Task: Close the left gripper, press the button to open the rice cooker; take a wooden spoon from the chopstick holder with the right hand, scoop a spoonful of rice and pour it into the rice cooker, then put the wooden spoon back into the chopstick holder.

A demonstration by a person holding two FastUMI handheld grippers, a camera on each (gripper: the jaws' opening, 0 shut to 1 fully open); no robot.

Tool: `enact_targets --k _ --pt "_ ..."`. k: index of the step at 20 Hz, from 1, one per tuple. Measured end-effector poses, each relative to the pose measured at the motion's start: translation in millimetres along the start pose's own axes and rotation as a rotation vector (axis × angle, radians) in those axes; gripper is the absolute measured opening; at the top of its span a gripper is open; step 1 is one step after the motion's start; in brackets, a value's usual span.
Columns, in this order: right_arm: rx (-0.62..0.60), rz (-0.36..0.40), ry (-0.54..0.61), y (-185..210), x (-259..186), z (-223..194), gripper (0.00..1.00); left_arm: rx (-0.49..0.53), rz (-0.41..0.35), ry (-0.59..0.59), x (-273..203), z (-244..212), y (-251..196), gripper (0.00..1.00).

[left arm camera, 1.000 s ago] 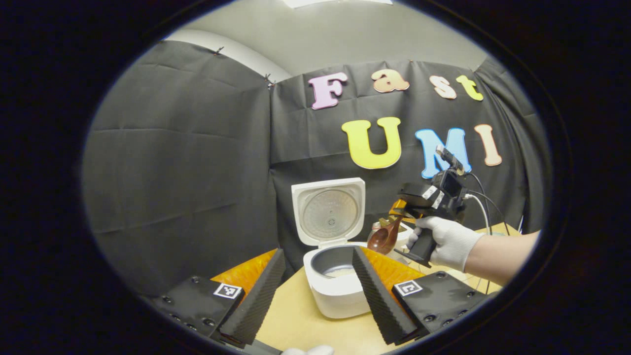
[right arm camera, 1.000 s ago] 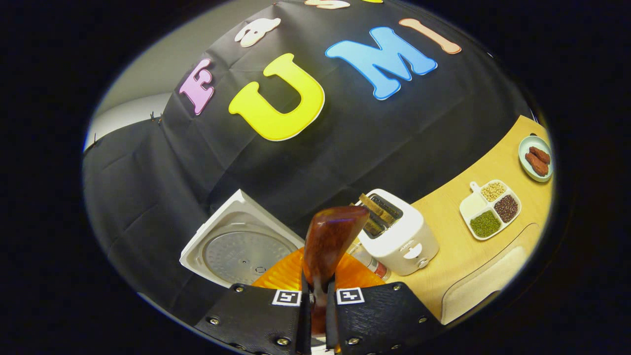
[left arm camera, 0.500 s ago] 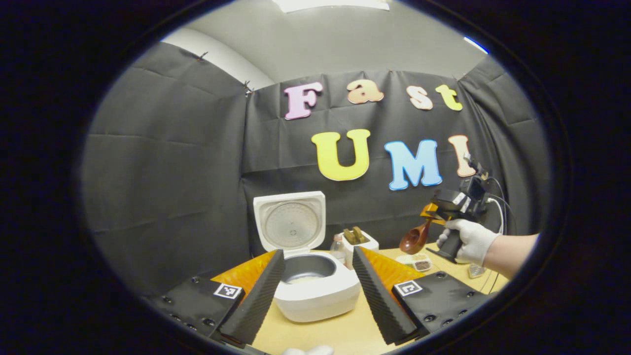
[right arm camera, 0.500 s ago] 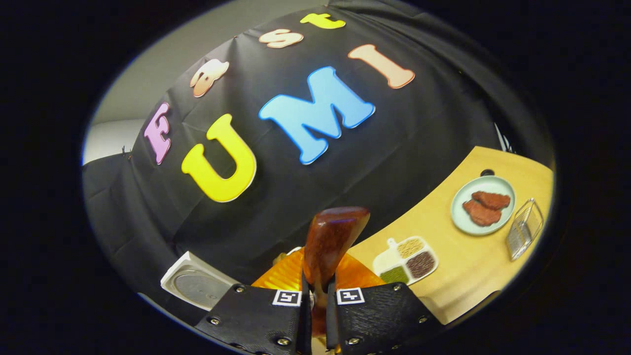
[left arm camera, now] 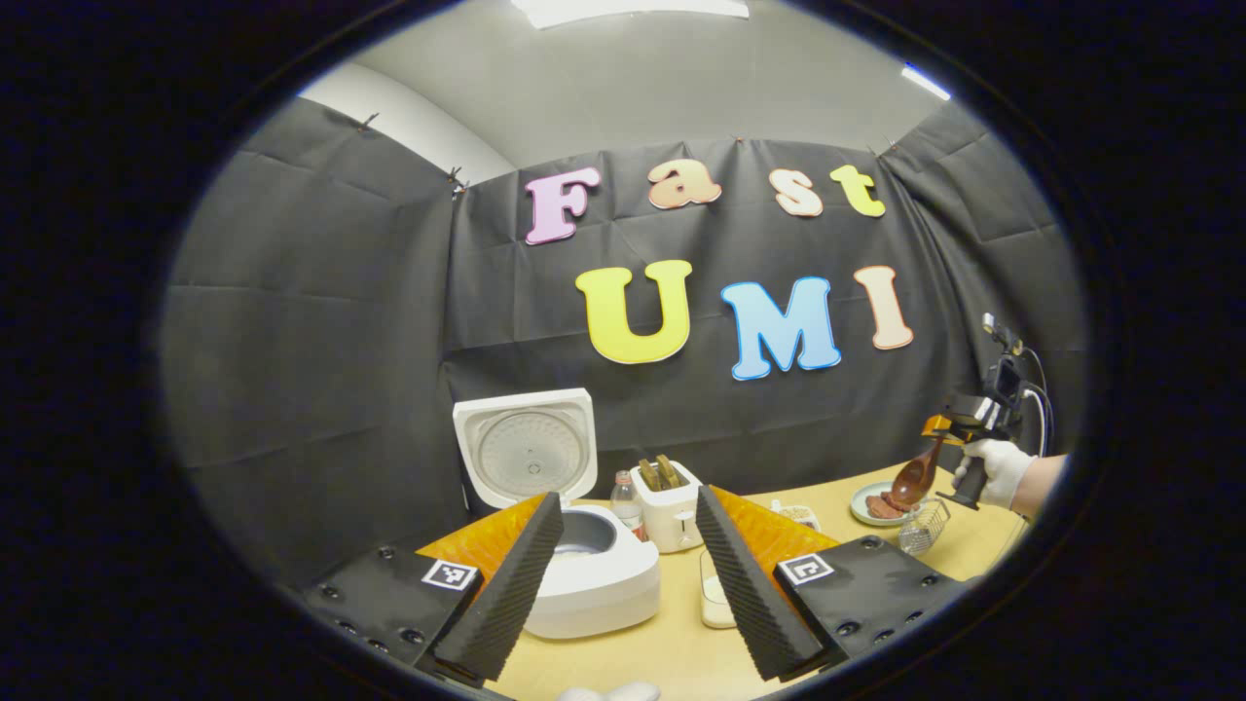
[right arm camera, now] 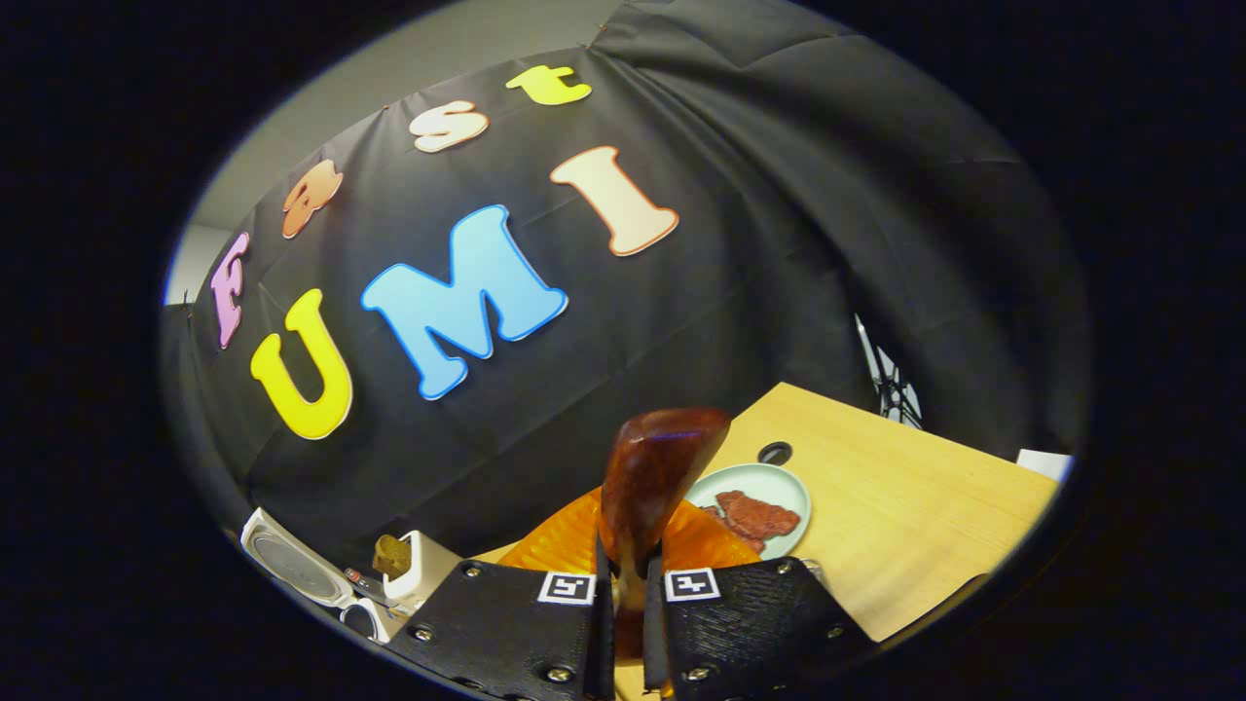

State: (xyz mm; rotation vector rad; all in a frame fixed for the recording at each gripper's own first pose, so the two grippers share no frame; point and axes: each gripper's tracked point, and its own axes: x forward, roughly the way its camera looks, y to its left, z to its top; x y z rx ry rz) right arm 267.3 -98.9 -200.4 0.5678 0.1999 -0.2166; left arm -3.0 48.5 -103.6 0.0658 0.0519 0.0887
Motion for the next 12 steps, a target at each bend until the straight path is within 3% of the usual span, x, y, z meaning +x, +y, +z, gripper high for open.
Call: enact_targets --k 5,12 --pt "0.011 -0.059 0.006 -49 4 2 0.11 0.015 0.0 0.005 4 4 -19 0.99" --pt "-0.008 -0.121 0.063 -83 14 -36 0.12 0.045 0.004 -0.006 9 12 -32 0.99"
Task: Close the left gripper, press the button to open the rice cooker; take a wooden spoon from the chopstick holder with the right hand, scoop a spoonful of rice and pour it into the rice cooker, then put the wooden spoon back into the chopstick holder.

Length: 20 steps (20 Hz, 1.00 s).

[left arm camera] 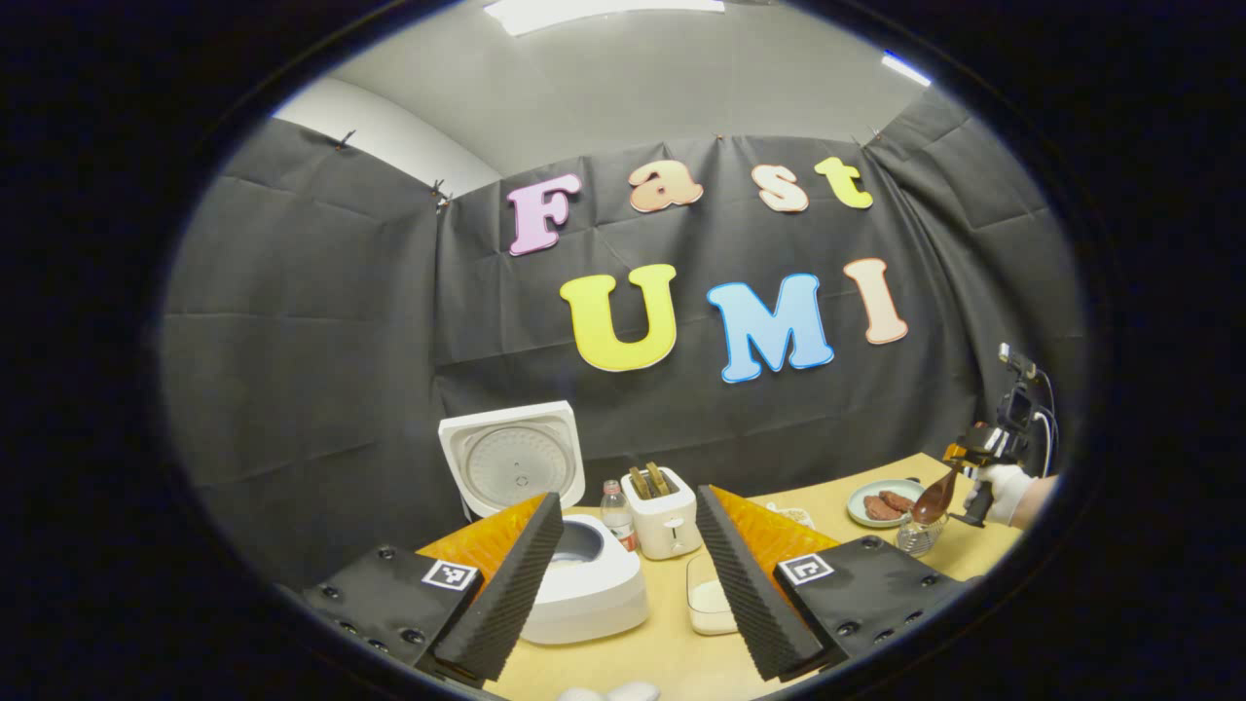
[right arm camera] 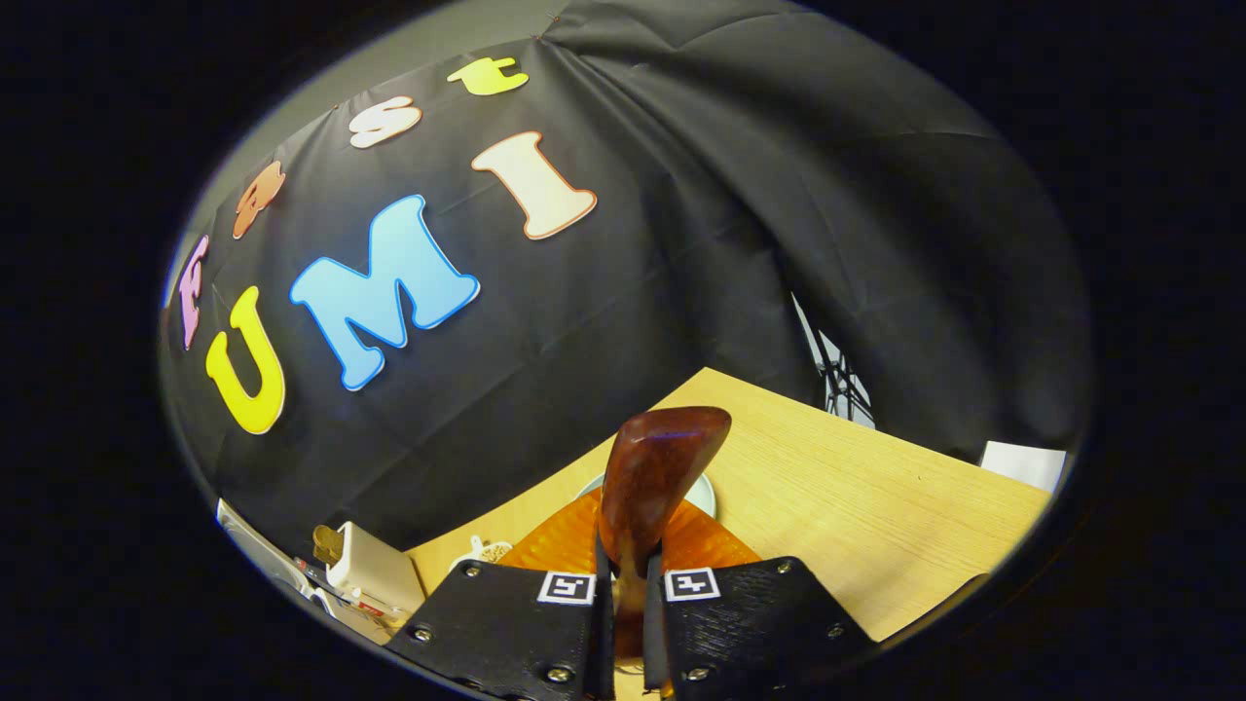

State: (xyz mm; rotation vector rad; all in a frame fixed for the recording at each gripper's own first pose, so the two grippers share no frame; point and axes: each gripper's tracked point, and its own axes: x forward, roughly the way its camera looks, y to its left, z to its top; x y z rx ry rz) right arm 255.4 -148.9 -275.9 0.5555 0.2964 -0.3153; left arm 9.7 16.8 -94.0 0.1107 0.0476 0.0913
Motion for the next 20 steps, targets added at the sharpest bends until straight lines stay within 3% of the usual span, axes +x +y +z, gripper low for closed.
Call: enact_targets --k 6,7,11,13,15,18,20 --pt "0.013 -0.053 0.077 -20 15 -46 0.12 0.01 0.002 0.024 9 -11 -8 0.96" --pt "0.004 -0.053 0.09 -23 15 -53 0.12 0.016 -0.002 0.021 10 -10 -10 1.0" --pt "0.018 -0.068 0.077 -29 22 -46 0.12 0.025 -0.012 0.012 11 -6 -10 0.99" --pt "0.005 -0.076 0.095 -31 10 -47 0.19 0.022 -0.011 0.009 11 -6 -9 0.99" --pt "-0.024 -0.068 0.079 -28 -1 -36 0.46 0.018 -0.018 0.0 11 -2 -8 1.0" --pt "-0.147 -0.05 0.012 -12 -34 -8 0.98 0.013 -0.02 -0.006 13 -2 -4 0.99" --pt "-0.262 -0.032 -0.037 5 -61 15 0.98 0.005 -0.022 -0.01 15 0 1 0.99"
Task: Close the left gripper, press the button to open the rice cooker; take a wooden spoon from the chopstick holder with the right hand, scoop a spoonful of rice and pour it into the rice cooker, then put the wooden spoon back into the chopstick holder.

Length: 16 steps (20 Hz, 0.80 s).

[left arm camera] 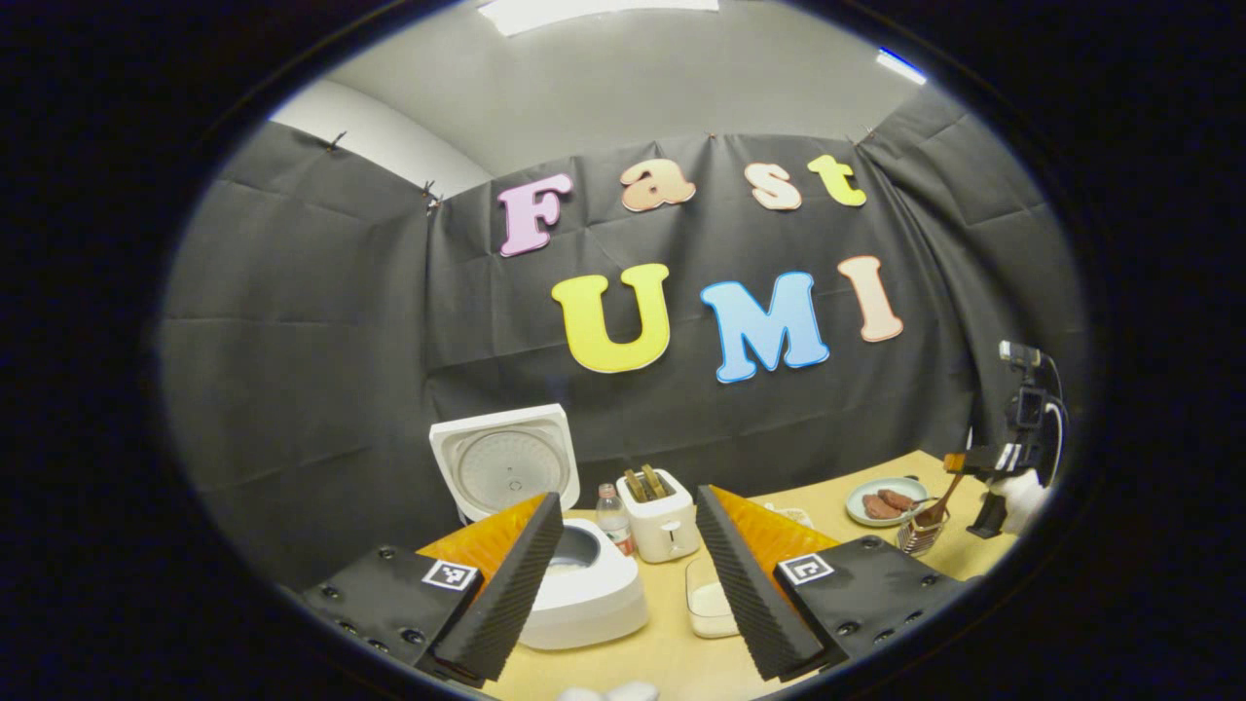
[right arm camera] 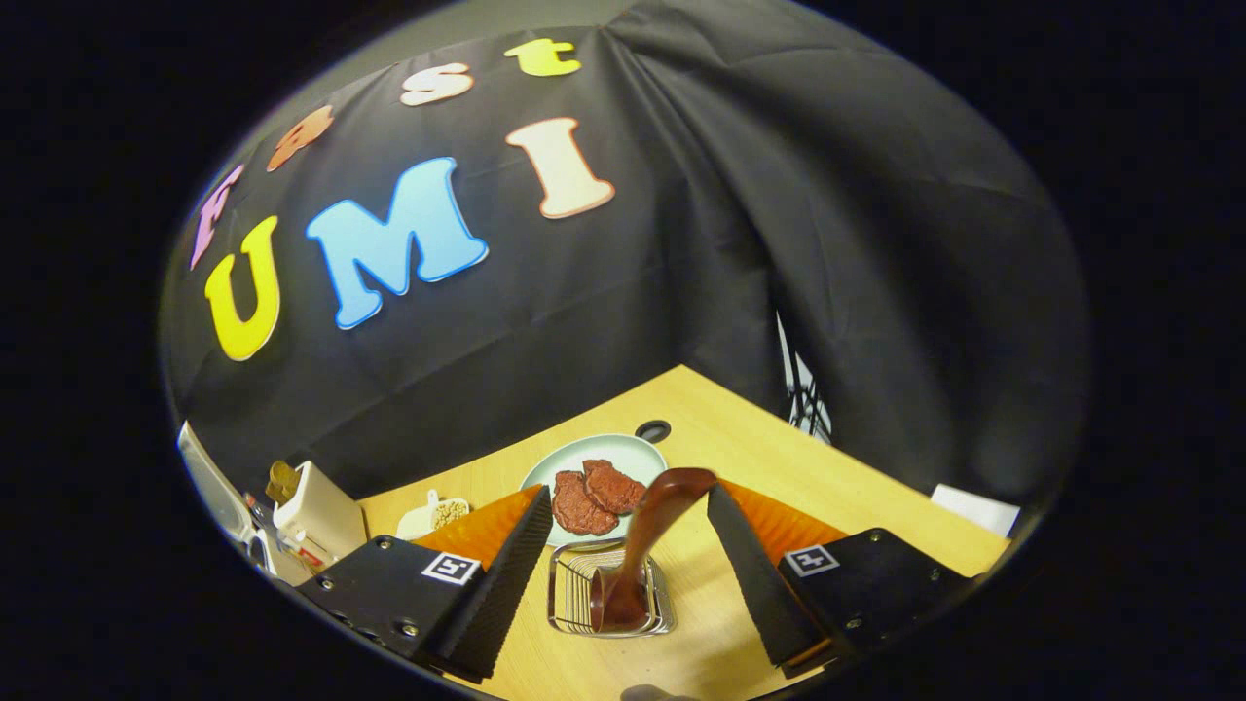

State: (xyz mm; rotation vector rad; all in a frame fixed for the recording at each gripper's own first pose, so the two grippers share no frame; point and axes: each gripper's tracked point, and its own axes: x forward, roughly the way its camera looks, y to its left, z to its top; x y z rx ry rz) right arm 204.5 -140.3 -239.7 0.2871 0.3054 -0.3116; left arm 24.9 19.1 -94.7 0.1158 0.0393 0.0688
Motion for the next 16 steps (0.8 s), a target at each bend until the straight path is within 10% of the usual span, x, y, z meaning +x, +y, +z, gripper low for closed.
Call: enact_targets --k 7,16 --pt "-0.304 0.201 -0.259 100 -133 93 0.98 -0.06 0.027 -0.004 26 13 31 0.99" --pt "-0.407 0.458 -0.223 189 -258 54 0.98 -0.159 0.109 0.046 101 27 96 0.99"
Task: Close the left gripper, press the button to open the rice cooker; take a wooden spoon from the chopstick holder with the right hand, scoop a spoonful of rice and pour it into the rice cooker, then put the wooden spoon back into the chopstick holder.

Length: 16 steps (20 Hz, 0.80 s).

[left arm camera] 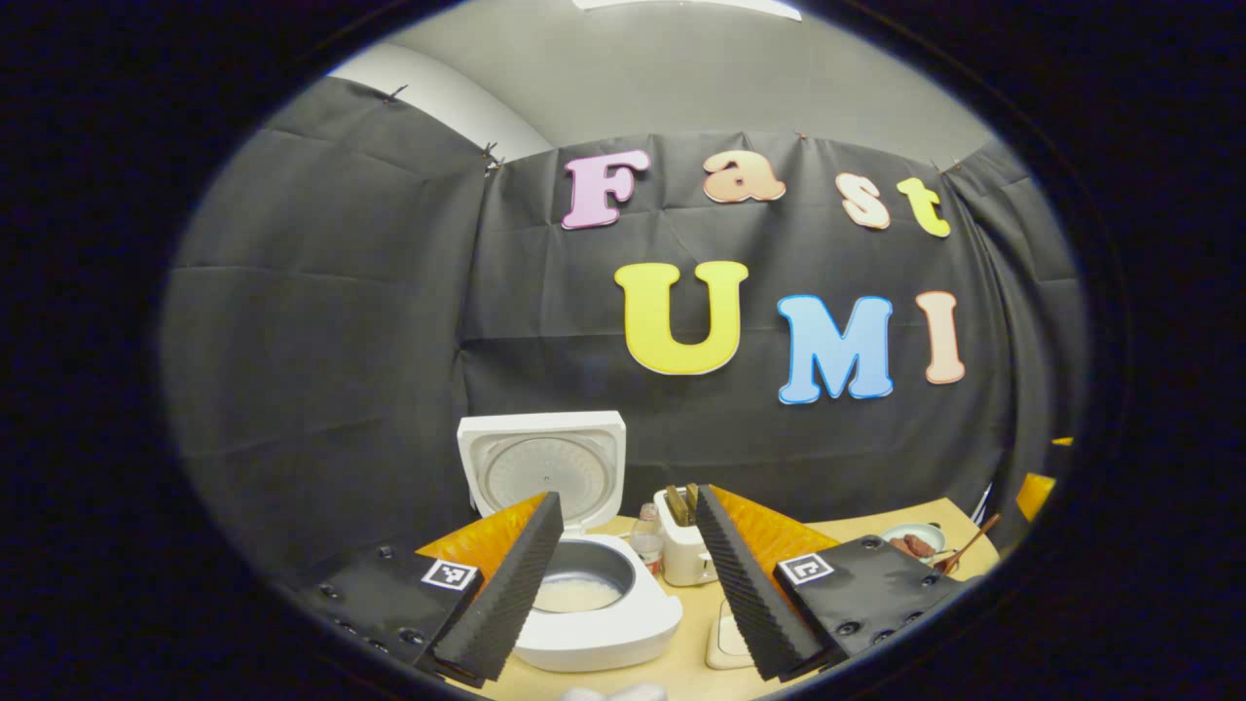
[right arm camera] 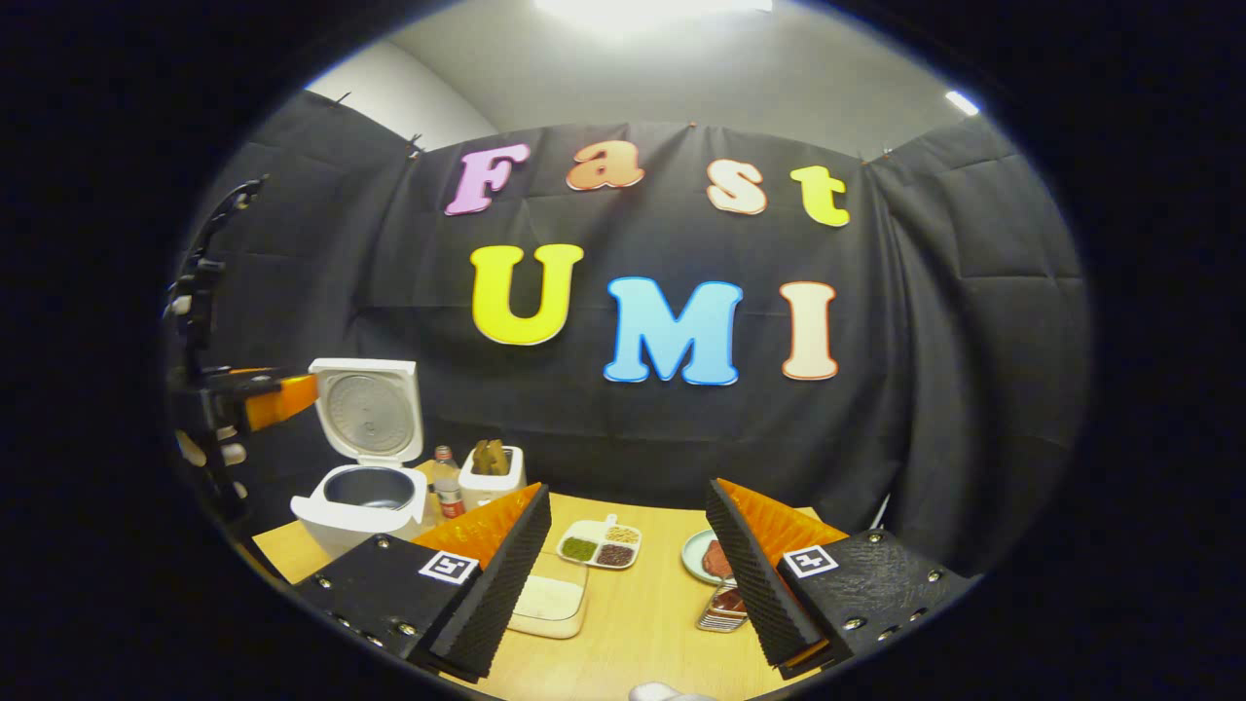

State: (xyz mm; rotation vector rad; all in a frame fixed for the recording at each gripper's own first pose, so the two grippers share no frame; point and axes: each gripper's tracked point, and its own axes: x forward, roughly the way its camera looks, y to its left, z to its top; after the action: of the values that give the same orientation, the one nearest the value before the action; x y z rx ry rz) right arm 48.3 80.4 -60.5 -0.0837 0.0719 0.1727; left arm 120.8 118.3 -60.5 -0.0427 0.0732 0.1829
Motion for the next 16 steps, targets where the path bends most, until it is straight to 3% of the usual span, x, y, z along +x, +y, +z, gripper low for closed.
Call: enact_targets --k 7,11,16 --pt "0.037 0.036 0.062 24 0 -9 0.98 0.035 0.018 -0.125 87 76 31 0.96" --pt "0.041 0.033 0.094 25 0 -16 0.98 0.042 0.069 -0.066 162 80 62 0.98" --pt "0.038 0.024 0.132 21 1 -27 0.98 -0.01 0.176 0.054 256 55 107 0.99"
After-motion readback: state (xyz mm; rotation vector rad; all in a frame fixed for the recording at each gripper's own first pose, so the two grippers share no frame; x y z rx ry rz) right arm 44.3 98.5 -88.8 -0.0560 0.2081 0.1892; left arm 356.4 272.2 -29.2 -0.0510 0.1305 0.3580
